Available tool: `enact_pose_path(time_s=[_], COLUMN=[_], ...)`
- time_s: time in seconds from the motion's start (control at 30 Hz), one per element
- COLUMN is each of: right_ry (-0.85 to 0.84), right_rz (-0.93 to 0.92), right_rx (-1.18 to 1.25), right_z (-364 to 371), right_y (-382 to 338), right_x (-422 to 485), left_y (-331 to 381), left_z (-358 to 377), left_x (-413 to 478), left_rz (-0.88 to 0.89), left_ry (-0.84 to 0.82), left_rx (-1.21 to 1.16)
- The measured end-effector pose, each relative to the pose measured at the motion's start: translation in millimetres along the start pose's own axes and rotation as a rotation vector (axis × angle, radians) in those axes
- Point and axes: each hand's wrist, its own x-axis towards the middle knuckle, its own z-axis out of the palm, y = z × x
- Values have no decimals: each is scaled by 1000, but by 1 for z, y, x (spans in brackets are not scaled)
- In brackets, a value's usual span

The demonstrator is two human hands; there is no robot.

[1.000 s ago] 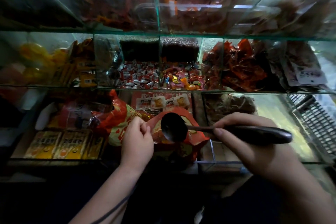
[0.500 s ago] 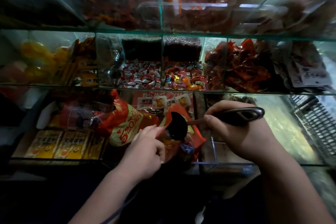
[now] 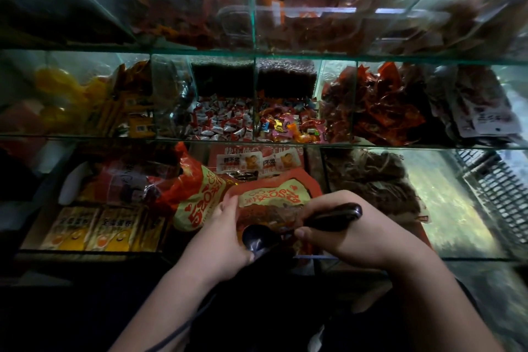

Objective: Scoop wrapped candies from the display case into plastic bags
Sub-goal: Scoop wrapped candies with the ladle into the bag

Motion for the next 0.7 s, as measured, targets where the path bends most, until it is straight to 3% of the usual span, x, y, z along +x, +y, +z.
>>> enact_pose_path(time_s=[0.07, 0.17, 0.33, 0.5, 0.7], right_ry=[152, 332, 351, 572, 553], right_rz=[70, 159, 286, 406, 410], right_rx=[-46, -123, -60, 252, 149], right_z=[5, 25, 62, 68, 78], right_y=[4, 11, 30, 46, 51], right_x=[5, 20, 48, 60, 51], left_y=[2, 5, 4, 0, -3], left_z=[1, 1, 2, 3, 6], left_x=[-1, 0, 0, -2, -6], left_rz=[3, 14, 30, 18, 33], left_ry=[-115, -140, -95, -69, -41], left_rx=[-20, -26, -48, -136, -189])
